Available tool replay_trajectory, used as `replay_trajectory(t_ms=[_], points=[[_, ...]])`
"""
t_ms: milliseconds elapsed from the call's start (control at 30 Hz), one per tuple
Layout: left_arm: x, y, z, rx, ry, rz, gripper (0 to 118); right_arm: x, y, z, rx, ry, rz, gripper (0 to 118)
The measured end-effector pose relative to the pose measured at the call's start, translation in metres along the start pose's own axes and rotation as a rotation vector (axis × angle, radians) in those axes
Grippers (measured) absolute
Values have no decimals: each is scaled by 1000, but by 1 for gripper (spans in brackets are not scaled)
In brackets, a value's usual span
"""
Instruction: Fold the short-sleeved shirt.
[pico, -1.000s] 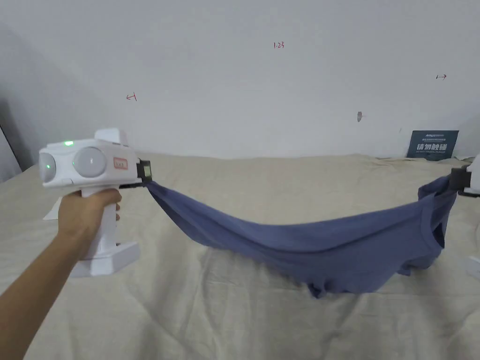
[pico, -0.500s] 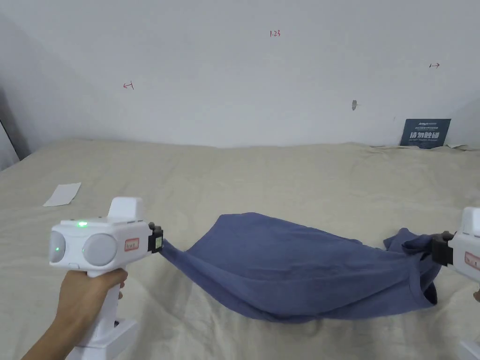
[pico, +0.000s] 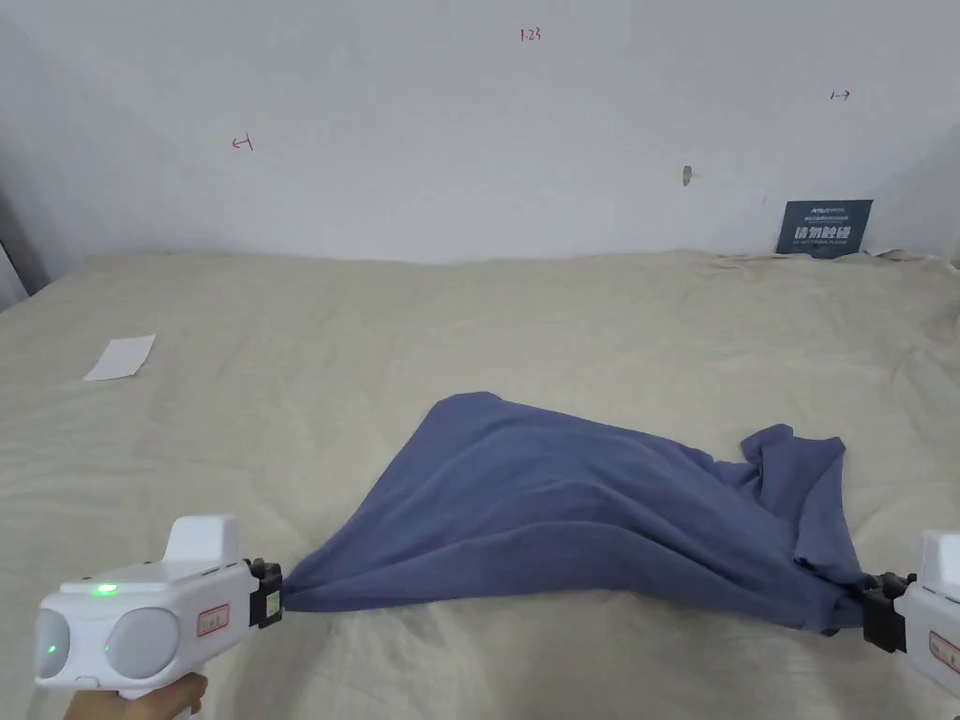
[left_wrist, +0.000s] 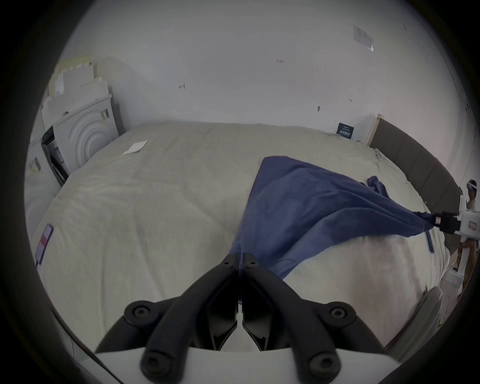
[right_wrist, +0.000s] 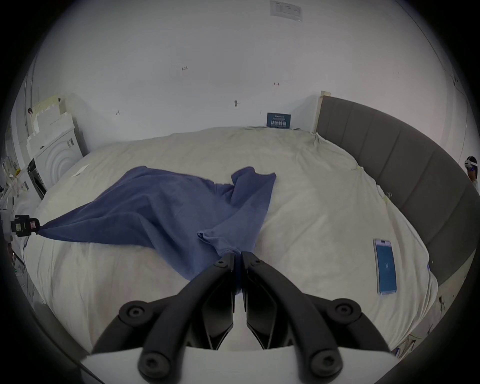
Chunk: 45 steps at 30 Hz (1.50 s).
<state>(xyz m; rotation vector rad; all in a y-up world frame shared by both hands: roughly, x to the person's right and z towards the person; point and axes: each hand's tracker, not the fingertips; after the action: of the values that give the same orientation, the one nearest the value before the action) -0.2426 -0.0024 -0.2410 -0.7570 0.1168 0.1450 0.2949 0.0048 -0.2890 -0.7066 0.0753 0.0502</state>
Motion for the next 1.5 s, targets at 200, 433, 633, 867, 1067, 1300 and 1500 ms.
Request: replay_trajectory(t_ms=[200, 433, 633, 867, 1067, 1300, 1500], points=[[-16, -42, 28, -36, 11, 30, 0, 5, -35, 21, -51, 12, -7, 4], [-28, -88, 62, -111, 33, 56, 0, 9, -64, 43, -107, 15, 2, 4], [-31, -113, 59, -185, 50, 48, 0, 7, -84, 37, -163, 5, 18, 4], [-10, -116, 30, -200, 48, 43, 0, -3, -103, 2, -247, -6, -3, 4], [-4, -121, 19, -237, 55, 57, 0, -7, -110, -2, -283, -19, -13, 4], [6, -111, 18, -252, 35, 84, 56, -14, -95, 16, -236, -11, -29, 54], [23, -95, 20, -187, 15, 36, 113, -21, -68, 37, -113, -7, -14, 100]])
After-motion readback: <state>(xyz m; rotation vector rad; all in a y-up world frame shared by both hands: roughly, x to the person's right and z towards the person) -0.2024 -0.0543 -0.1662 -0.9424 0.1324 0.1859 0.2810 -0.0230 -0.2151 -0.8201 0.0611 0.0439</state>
